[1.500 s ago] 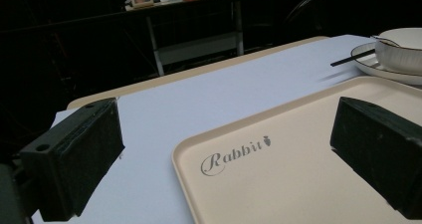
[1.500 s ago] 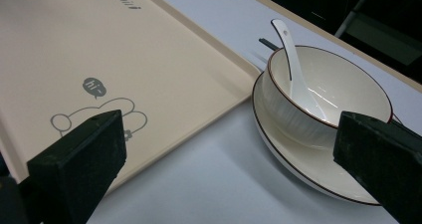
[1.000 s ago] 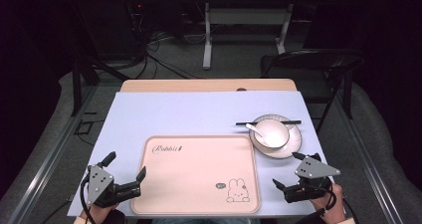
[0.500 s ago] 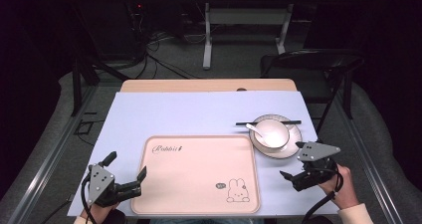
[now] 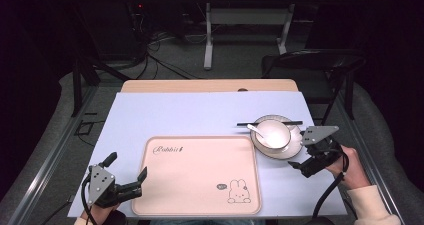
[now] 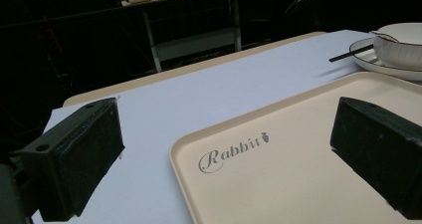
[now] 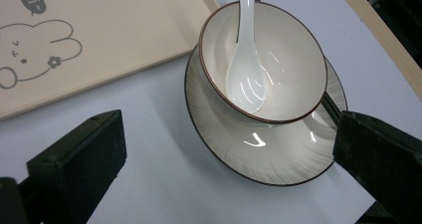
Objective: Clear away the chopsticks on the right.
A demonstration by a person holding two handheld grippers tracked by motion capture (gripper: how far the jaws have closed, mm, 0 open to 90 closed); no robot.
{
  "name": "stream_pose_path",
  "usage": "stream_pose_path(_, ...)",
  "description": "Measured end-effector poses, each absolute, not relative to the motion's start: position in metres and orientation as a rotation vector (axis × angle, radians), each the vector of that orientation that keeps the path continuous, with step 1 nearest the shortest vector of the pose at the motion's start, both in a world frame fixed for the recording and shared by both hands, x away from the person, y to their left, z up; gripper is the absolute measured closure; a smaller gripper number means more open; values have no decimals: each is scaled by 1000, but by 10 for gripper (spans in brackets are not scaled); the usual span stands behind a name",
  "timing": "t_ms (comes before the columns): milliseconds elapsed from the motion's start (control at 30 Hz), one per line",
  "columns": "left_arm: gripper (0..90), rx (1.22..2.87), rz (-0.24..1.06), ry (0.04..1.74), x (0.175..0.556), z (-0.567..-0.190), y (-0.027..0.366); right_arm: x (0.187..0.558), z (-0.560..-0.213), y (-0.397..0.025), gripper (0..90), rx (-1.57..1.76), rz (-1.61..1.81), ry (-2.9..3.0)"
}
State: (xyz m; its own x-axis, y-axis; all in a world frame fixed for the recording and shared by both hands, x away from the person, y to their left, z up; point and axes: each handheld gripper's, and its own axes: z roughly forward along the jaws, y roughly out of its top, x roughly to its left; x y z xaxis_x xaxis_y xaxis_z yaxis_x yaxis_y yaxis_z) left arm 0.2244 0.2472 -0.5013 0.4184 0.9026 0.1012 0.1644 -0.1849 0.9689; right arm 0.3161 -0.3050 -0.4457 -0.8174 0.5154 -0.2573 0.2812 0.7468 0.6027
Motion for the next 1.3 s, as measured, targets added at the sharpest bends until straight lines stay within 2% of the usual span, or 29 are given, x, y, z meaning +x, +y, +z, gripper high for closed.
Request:
stream_pose_path(800, 0, 1635, 889, 954, 224, -501, 247, 398, -405, -314, 0, 409, 513, 2754)
stream_pose_path(1033, 0, 1634, 889, 954, 224, -501, 247, 419, -410, -310, 0, 330, 396, 2835)
stream_pose_path(1300, 0, 1636, 888, 952, 224, -501, 247, 450, -430, -306, 0, 295, 255, 2934)
